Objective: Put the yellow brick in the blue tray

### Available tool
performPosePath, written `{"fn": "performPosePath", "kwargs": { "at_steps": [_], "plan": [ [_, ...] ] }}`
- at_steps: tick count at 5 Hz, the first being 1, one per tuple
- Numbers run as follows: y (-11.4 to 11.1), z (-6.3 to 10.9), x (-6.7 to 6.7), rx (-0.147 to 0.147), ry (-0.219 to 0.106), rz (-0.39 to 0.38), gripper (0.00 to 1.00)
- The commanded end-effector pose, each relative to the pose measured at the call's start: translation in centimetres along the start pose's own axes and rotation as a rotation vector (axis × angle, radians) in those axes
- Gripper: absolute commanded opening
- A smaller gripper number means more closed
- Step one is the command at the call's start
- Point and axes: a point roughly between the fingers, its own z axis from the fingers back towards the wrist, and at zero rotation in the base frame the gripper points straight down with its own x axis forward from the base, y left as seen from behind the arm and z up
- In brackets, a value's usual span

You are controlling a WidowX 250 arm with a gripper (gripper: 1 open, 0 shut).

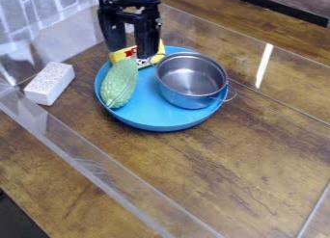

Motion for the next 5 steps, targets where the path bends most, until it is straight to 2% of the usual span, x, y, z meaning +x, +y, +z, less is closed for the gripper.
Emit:
{"fn": "performPosePath", "kwargs": {
  "at_steps": [1,5],
  "plan": [
    [0.47,2.24,0.82,0.025,-0.083,0.0,1.0],
    [0.69,1.52,1.29,0.029,-0.082,-0.017,1.0]
  ]
}}
